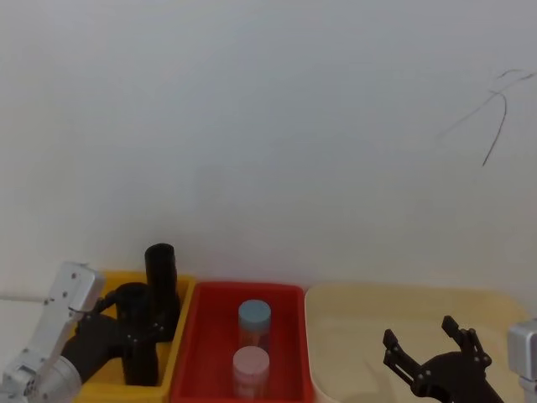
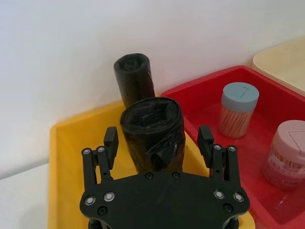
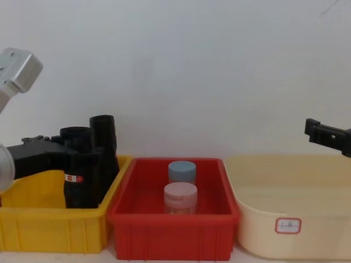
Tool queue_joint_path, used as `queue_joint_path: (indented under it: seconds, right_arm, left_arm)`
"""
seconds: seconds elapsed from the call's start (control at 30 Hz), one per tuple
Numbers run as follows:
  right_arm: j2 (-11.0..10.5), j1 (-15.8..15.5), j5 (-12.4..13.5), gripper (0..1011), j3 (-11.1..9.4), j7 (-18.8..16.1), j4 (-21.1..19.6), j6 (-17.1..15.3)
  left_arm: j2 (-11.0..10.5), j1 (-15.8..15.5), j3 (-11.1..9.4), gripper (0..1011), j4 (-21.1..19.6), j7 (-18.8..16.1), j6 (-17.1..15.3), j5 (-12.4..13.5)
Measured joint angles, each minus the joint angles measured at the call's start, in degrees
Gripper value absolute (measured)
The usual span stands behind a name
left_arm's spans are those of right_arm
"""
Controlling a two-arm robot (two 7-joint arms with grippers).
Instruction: Pick up the garbage bag with the one hand and transfer it to the other hand.
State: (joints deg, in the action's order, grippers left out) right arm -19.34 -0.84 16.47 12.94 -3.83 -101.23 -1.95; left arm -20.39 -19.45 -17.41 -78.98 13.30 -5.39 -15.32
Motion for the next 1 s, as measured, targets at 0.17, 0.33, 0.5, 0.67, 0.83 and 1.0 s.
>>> queue_joint_path:
  seconds: [0.17,0.33,0.5,0.67,0.83,1.0]
  right_arm:
    - [0.0,0.0,0.0,999,0.0,0.0,0.0,0.0]
    - [0.0,0.0,0.0,1000,0.0,0.0,0.0,0.0]
    - [0.0,0.0,0.0,999,0.0,0.0,0.0,0.0]
    - [0.0,0.0,0.0,1000,0.0,0.0,0.0,0.0]
    - [0.0,0.0,0.0,1000,0.0,0.0,0.0,0.0]
    - [-0.3,-0.1,0.0,999,0.0,-0.6,-0.2,0.0]
  left_arm:
    - [0.6,-1.0,-0.3,997,1.5,0.7,0.0,0.2]
    - [0.9,-1.6,-0.5,886,2.3,1.2,0.0,0.3]
    - [1.1,-2.0,-0.7,747,3.0,1.5,0.0,0.4]
    - [1.2,-2.3,-0.8,611,3.3,1.7,0.0,0.5]
    - [1.3,-2.4,-0.8,535,3.6,1.9,0.0,0.5]
    - [1.3,-2.3,-0.8,495,3.3,2.1,0.0,0.7]
